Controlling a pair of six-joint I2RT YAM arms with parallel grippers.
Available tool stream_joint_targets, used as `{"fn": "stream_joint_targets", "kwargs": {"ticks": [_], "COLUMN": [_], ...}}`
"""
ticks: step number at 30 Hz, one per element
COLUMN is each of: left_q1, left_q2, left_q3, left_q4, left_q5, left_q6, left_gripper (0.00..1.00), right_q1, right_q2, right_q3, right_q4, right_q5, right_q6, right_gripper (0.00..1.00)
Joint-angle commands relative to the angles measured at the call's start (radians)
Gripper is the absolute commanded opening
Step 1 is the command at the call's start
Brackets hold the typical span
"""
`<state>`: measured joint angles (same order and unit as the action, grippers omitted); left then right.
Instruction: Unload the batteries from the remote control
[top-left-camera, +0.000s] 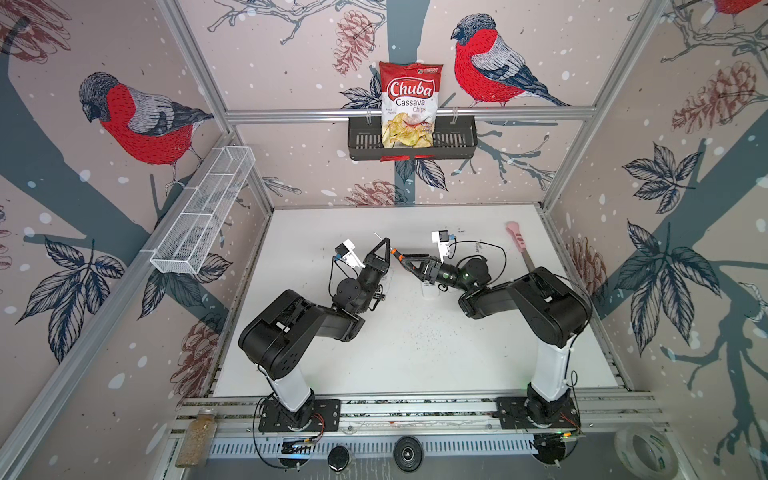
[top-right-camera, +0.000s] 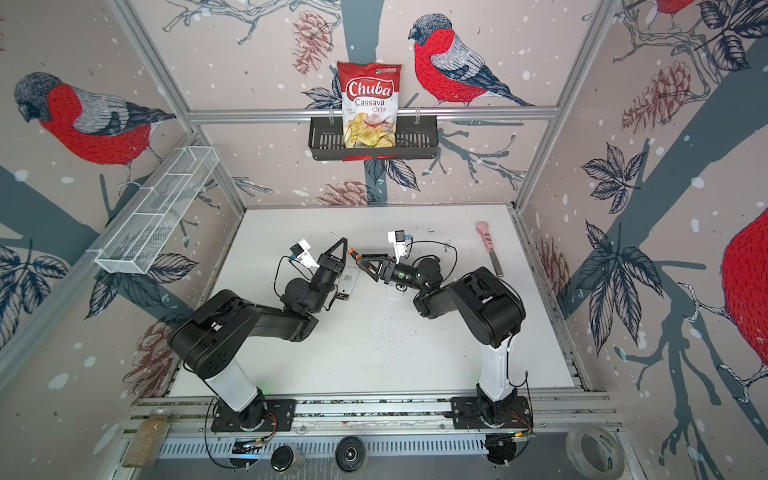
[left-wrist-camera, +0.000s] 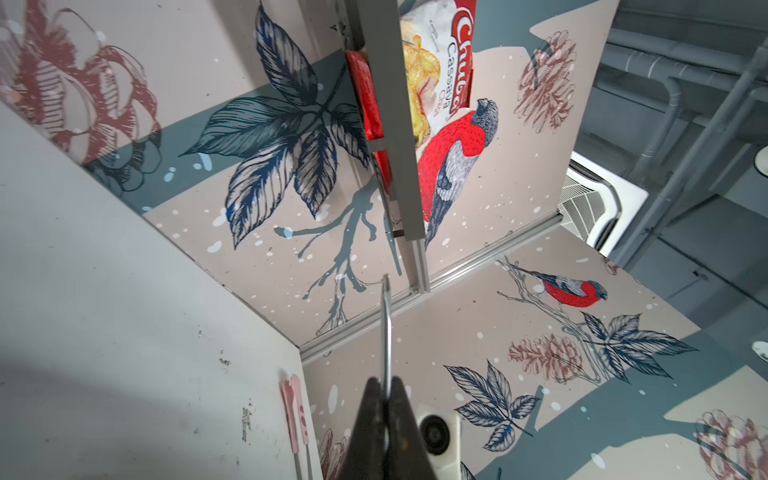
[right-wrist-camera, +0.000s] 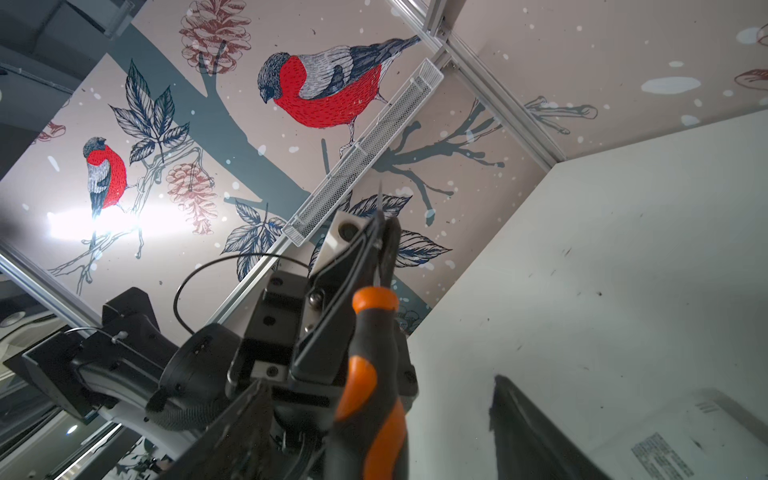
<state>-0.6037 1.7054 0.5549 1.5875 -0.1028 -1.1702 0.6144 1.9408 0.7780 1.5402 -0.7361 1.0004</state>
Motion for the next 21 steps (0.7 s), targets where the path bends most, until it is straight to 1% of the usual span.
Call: {"fn": "stream_joint_targets", "kwargs": {"ticks": [1, 4, 12, 16, 21], "left_q1": [0.005, 0.006, 0.007, 0.007, 0.009], "left_q2": [0.003, 0.005, 0.013, 0.017, 0.017], "left_q3": [0.030, 0.041, 0.041, 0.036, 0.037], "left_q4": [0.214, 0.213, 0.214, 0.214, 0.214], "left_q5": [0.115, 0.132, 0.125, 0.114, 0.109], "left_q6": [0.003, 0.006, 0.005, 0.003, 0.001], "left_gripper": [0.00, 0.00, 0.00, 0.00, 0.00], "right_q1": [0.000, -0.002, -0.005, -0.002, -0.005], "right_q2": [0.010, 0.019, 0.025, 0.050, 0.088], "right_q3": [0.010, 0.021, 0.067, 0.100, 0.120], "right_q4": [0.061, 0.062, 0.058, 0.073, 0.147], "right_q5": [-0.023, -0.024, -0.005, -0.014, -0.009], "right_q6": [0.015, 0.018, 0.025, 0.055, 0.119], "right_gripper": [0.82, 0.80, 0.75, 0.70, 0.63]}}
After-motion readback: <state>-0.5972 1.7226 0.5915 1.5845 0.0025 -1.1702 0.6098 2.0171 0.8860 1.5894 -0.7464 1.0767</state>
